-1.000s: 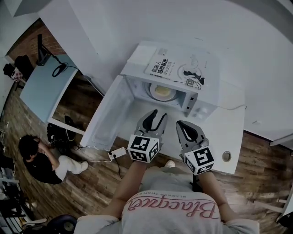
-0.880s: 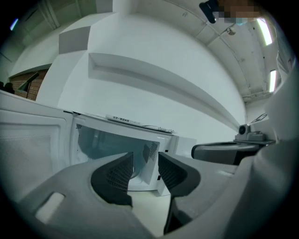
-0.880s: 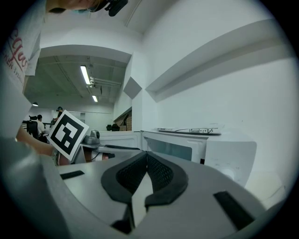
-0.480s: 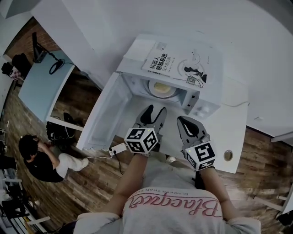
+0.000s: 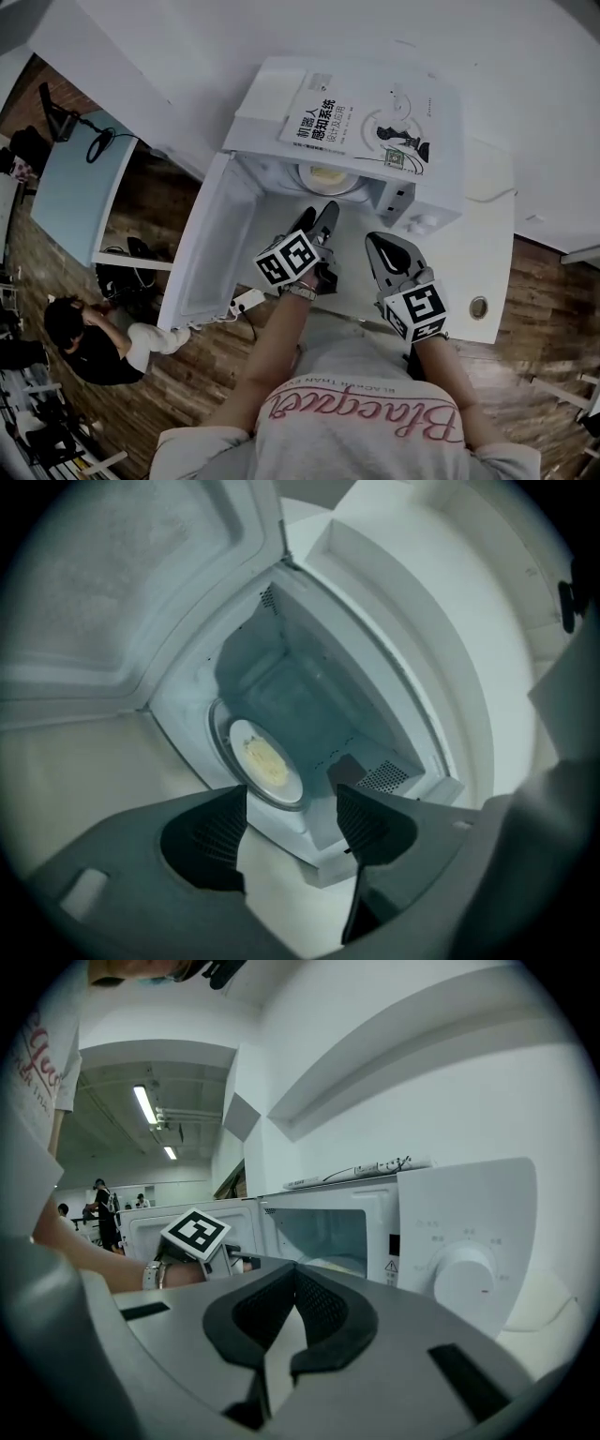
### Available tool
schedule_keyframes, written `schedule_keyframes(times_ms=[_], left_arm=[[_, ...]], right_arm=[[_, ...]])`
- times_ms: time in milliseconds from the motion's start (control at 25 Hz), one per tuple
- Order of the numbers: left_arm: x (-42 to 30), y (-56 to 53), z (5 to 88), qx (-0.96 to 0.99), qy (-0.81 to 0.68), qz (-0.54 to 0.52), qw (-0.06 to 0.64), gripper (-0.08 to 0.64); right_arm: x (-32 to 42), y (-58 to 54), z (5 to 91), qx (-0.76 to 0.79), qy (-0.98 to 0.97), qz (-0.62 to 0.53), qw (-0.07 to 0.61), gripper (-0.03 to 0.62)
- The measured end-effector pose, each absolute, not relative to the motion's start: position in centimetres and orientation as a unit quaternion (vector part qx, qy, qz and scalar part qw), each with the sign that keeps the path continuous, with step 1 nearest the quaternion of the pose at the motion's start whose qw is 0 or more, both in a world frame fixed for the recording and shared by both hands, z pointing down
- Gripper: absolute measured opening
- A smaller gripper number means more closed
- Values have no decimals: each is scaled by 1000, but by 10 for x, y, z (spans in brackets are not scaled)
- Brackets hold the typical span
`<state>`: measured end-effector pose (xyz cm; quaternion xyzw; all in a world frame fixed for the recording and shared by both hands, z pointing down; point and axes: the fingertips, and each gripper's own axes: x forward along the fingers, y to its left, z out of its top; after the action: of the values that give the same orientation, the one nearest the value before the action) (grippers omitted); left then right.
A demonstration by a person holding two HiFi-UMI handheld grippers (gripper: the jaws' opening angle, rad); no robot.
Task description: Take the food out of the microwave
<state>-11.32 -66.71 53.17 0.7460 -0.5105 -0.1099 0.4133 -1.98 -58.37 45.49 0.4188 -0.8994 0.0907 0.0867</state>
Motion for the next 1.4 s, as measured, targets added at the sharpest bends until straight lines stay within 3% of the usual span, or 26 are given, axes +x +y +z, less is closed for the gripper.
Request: schedule_keyframes(times_ms=[480, 1400], left_arm=[[-131, -713, 592, 607, -531, -169, 567, 285], [-133, -703, 611, 552, -524, -109, 640, 282]], right_arm=[[-32, -612, 474, 410, -899, 117, 101, 9], [-31, -617, 474, 394, -907, 106, 105, 9]])
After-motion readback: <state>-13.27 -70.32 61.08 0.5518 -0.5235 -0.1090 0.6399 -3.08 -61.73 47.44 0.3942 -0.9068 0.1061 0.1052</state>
